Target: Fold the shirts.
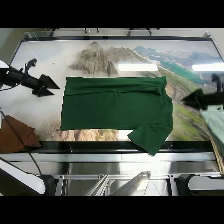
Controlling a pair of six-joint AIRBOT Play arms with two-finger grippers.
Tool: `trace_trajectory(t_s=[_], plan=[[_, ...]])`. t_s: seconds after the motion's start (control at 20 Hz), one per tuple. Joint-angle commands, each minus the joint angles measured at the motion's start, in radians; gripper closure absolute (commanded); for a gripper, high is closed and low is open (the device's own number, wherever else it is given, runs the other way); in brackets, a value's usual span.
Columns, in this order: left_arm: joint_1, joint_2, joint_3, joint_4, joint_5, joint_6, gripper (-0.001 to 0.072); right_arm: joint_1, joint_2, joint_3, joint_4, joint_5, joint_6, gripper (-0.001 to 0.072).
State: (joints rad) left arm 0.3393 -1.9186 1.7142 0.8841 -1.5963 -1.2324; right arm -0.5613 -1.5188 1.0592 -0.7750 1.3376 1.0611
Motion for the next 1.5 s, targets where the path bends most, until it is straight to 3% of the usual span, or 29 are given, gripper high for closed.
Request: trace_trajectory(t_s=[0.0,0.2,0.5,0.55,0.6,0.65,0.7,0.75,0.8,0.85,0.9,1.05,1.3,1.45], plan=[[0.026,0.115,-0.239,0.114,0.021,0.02,0.0071,-0.023,0.224,-0.342,-0.148,-0.072,0.179,0.0214],[0.025,0.14,-0.384,0.145,0.032,0.02,0.0071,0.011,0.304,-0.604,-0.058,-0.22,0.181,0.0209],[-0.05,0.14,-0.549,0.143,0.195,0.02,0.0071,0.233,0.225,-0.641,0.132,-0.317,0.115,0.0216],[-0.072,0.139,-0.564,0.144,0.232,0.021,0.0071,0.256,0.222,-0.641,0.161,-0.32,0.087,0.0317],[-0.087,0.139,-0.562,0.143,0.259,0.028,0.0128,0.267,0.223,-0.641,0.174,-0.316,0.071,0.0394],[-0.1,0.139,-0.554,0.142,0.28,0.027,0.0132,0.266,0.223,-0.641,0.176,-0.303,0.067,0.0395],[-0.112,0.139,-0.539,0.141,0.291,0.027,0.0186,0.262,0.223,-0.641,0.17,-0.288,0.06,0.044],[-0.119,0.139,-0.52,0.141,0.291,0.032,0.049,0.259,0.223,-0.641,0.167,-0.264,0.043,0.0551],[-0.125,0.139,-0.505,0.132,0.286,0.047,0.0684,0.257,0.223,-0.641,0.166,-0.243,0.038,0.0609],[-0.125,0.139,-0.489,0.116,0.272,0.048,0.0678,0.258,0.224,-0.641,0.161,-0.222,0.037,0.0626],[-0.125,0.139,-0.475,0.094,0.247,0.057,0.0679,0.257,0.228,-0.641,0.148,-0.203,0.038,0.0687],[-0.092,0.14,-0.419,0.084,0.15,0.056,0.068,0.229,0.285,-0.641,0.085,-0.16,0.066,0.0688],[-0.011,0.14,-0.426,0.082,0.103,0.035,0.068,0.044,0.4,-0.641,0.075,-0.033,0.068,0.0688],[-0.016,0.14,-0.42,0.047,0.058,0.055,0.0679,0.016,0.433,-0.637,0.187,0.042,0.046,0.0687]])
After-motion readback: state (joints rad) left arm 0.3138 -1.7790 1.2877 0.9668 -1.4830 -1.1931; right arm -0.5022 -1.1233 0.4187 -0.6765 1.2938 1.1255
